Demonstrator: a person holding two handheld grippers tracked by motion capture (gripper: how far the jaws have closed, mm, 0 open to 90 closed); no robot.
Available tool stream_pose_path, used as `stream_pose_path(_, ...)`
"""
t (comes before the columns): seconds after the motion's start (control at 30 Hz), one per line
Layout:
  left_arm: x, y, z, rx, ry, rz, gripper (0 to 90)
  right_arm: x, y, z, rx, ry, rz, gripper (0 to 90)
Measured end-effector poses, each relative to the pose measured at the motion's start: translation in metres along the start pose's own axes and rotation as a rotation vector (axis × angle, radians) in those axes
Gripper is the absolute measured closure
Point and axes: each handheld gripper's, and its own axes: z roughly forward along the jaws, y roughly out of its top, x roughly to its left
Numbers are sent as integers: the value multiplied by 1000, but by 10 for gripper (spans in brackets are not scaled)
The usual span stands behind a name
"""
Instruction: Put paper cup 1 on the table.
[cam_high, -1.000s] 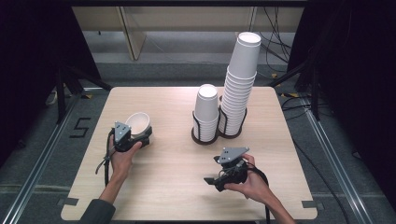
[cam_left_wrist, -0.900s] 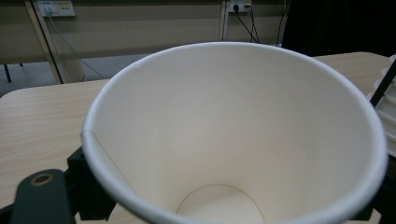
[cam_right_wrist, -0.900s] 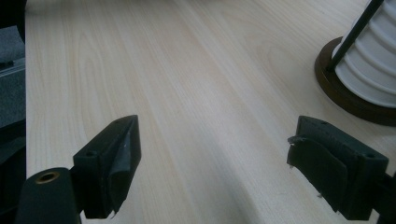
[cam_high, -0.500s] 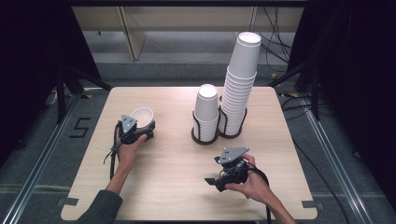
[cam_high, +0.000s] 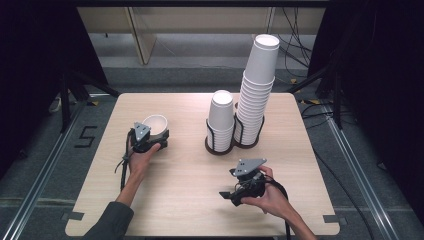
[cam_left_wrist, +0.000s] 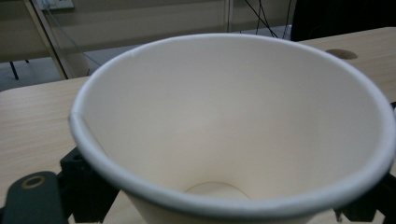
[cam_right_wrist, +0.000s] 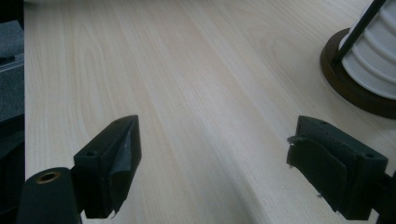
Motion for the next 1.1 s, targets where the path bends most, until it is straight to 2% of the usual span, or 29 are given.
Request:
stream_pose_path(0.13,2,-1,0,12,-4,-19,135,0,0,0,-1,-3,-4,170)
stream_pose_path(0.3,4,-4,-1,37,-22,-21,140,0,-1,-1,-2,5,-7,170)
stream_pose_path(0.33,5,-5,-1,36,-25,-23,142,1,-1,-1,2,9,16,170)
stream_pose_path(0.37,5,-6,-1,42,-21,-22,142,0,-1,-1,-1,7,6,170)
stream_pose_path(0.53,7,-10,-4,88,-24,-28,143,-1,-1,-4,0,1,-1,171)
stream_pose_path(0.63,8,-11,-5,113,-27,-36,144,-1,-2,-4,4,-5,17,170)
stream_pose_path(0.83,5,-12,-13,149,-33,-25,145,-2,-2,-5,-1,-2,3,171)
stream_pose_path(0.9,5,-13,-15,153,-31,-26,144,-1,-3,-6,3,-4,13,170)
stream_pose_path(0.97,5,-13,-19,162,-38,-30,145,-2,-3,-6,-2,-10,-6,171)
stream_pose_path(1.07,5,-13,-26,170,-45,-51,145,-2,-3,-8,0,-9,19,170)
stream_pose_path(1.1,5,-13,-29,161,-43,-56,145,-2,-3,-8,-5,-9,9,171)
